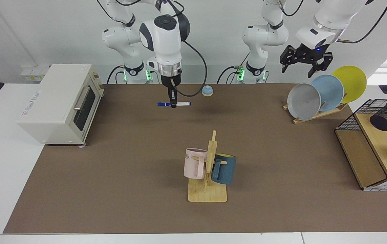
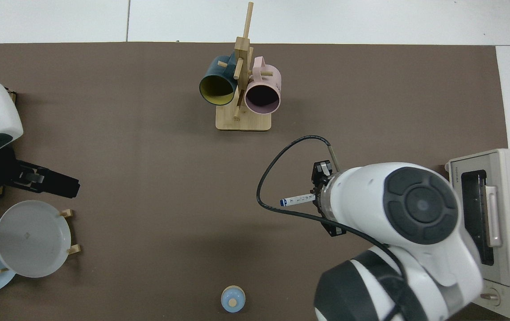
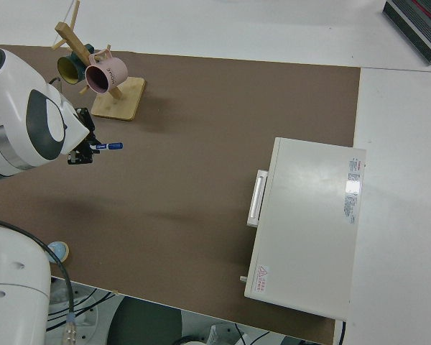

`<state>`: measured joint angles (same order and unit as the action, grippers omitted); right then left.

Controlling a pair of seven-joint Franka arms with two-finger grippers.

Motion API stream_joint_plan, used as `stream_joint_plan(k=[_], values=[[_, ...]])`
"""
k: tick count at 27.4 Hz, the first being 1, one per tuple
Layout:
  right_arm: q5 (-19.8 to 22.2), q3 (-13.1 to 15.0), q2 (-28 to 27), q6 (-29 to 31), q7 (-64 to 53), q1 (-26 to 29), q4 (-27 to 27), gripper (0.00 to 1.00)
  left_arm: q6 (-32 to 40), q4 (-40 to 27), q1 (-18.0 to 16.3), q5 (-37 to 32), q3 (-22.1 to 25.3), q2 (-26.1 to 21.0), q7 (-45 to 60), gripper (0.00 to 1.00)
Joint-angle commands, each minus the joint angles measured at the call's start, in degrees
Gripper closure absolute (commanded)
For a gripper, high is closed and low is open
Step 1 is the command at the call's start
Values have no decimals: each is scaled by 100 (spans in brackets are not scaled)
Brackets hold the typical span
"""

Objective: Put markers into pen holder
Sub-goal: 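Carry the marker to the middle while the left gripper reaches toward it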

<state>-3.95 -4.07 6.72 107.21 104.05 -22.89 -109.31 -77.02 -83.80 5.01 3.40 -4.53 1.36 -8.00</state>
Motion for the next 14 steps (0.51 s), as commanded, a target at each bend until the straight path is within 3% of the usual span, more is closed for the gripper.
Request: stream_joint_plan(k=[1,14], values=[[-264,-59,-21,-490,-271,65,586,100,-165,-163,52,90,-223,145,-96,0],[-659,-94,-83,-324,97,-14,692,100,-682,-172,52,687,-927,136,-1642,6]])
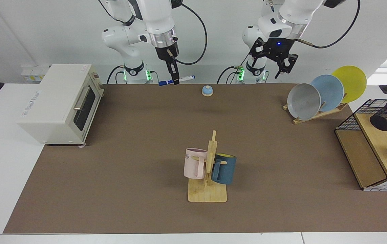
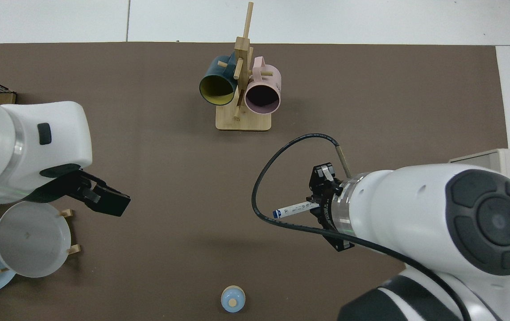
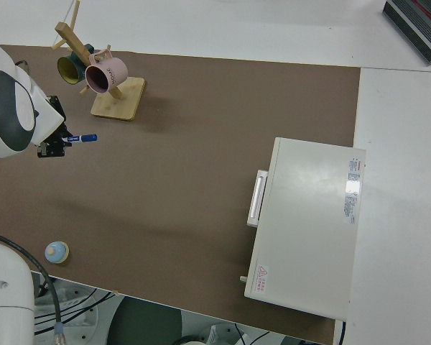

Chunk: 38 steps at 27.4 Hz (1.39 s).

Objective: Put markers into pen holder
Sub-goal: 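Carry the marker to the middle while the left gripper reaches toward it, then close the left gripper on the marker beside the right gripper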

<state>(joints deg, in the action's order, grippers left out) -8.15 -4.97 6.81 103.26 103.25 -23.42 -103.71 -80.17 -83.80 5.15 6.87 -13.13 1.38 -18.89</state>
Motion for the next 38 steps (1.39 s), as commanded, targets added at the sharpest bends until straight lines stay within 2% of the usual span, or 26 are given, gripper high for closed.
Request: stream_joint_plan(k=[1,5,10,16,26,32,35,38], values=[[-275,-13,-101,141,326,39,131,100,-446,-181,38,446,-76,135,-703,7],[-661,-22,-198,712,942,30,131,100,-823,-312,73,781,-120,152,-1336,10],[-671,-39,-206,818,1118,-14,131,100,-1201,-575,82,974,-164,257,-2012,15],[-908,-48,-233,1002,935,-31,158,100,-1721,-1226,143,1352,-295,556,-2901,17],[-952,-48,-294,1196,310,-295,289,100,-1940,-1341,425,1379,-313,513,-2954,28],[-926,-48,-444,1442,301,-515,351,100,-2046,-1376,504,1379,-313,513,-2937,30],[-864,-57,-461,1451,301,-559,351,100,-2072,-1385,522,1379,-322,513,-2928,38],[-794,-48,-479,1477,266,-673,360,100,-2116,-1385,653,1370,-322,495,-2875,38]])
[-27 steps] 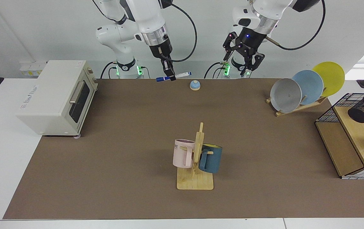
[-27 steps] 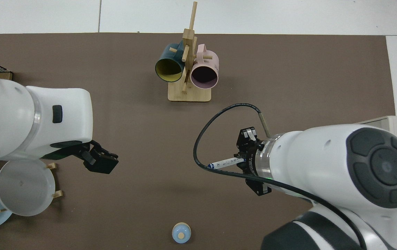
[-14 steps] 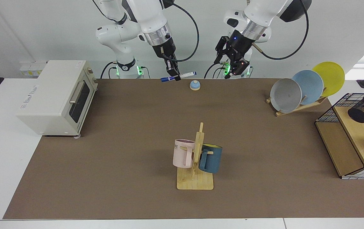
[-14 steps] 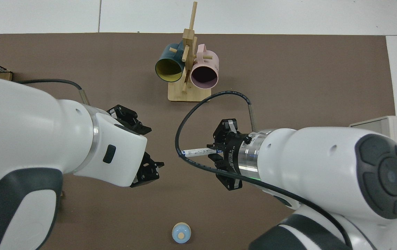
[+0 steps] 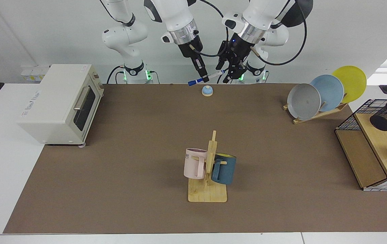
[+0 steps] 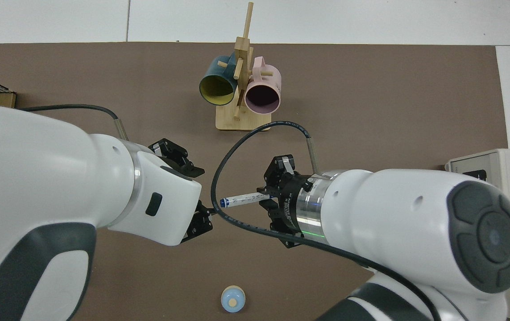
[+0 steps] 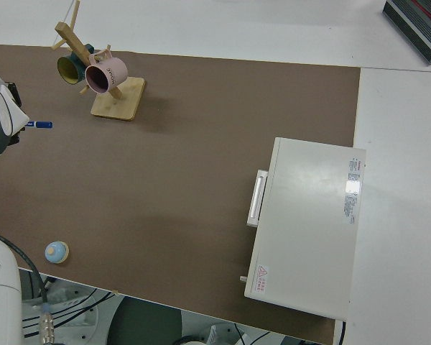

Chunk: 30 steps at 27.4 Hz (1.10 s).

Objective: Put markers into pen holder
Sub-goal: 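Close the left gripper on the marker beside the right gripper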

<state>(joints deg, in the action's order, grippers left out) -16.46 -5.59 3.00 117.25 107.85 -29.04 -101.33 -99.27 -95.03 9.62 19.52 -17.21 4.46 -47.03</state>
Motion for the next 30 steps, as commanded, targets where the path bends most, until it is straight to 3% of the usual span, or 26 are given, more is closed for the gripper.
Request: stream_joint_plan(k=[1,24,26,30], values=[[72,15,-97,79,-221,-119,122,100,-233,-279,242,96,86,178,-52,38],[450,6,-97,-115,-405,-111,236,100,-295,-403,339,-62,-89,143,-87,43],[459,6,-97,-132,-432,-102,236,100,-304,-403,339,-62,-98,143,-95,46],[450,6,-97,-132,-520,-102,236,100,-313,-394,339,-97,-98,134,-122,64]])
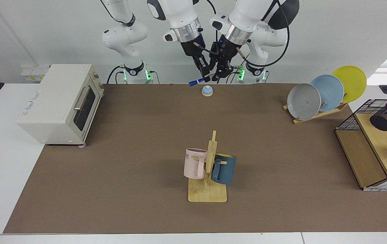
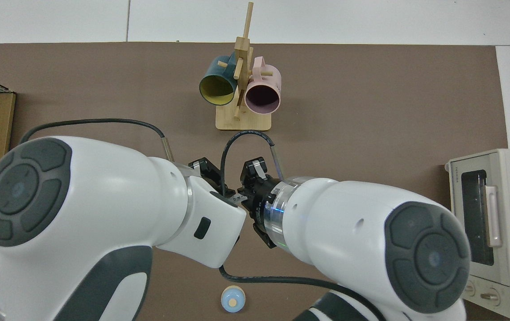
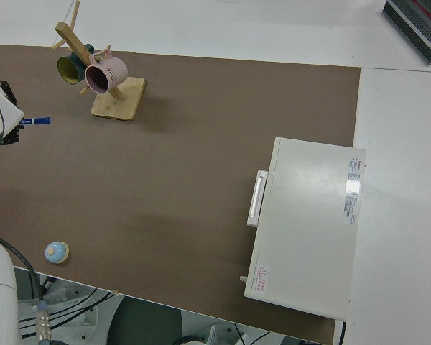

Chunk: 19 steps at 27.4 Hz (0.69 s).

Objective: Put markers into pen holder
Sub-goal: 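Close the left gripper on the marker beside the right gripper, then open the right gripper and withdraw while the left gripper holds the marker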

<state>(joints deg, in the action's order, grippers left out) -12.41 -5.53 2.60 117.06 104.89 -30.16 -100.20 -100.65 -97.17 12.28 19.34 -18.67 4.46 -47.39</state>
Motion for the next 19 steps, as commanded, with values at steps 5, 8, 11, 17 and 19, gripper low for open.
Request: stream_joint_plan(k=[5,8,11,17,19], values=[[46,8,-49,-113,-241,10,124,100,-236,-180,64,-177,39,125,-113,100],[46,0,-49,-113,-241,10,124,100,-262,-180,64,-177,48,108,-78,100],[46,8,-49,-113,-241,10,124,100,-262,-171,64,-177,39,108,-33,100],[-86,17,-32,-78,-250,45,115,89,-253,-171,55,-177,48,99,-16,100],[-112,52,-32,-78,-233,63,115,67,-253,-162,55,-168,48,99,-16,100]])
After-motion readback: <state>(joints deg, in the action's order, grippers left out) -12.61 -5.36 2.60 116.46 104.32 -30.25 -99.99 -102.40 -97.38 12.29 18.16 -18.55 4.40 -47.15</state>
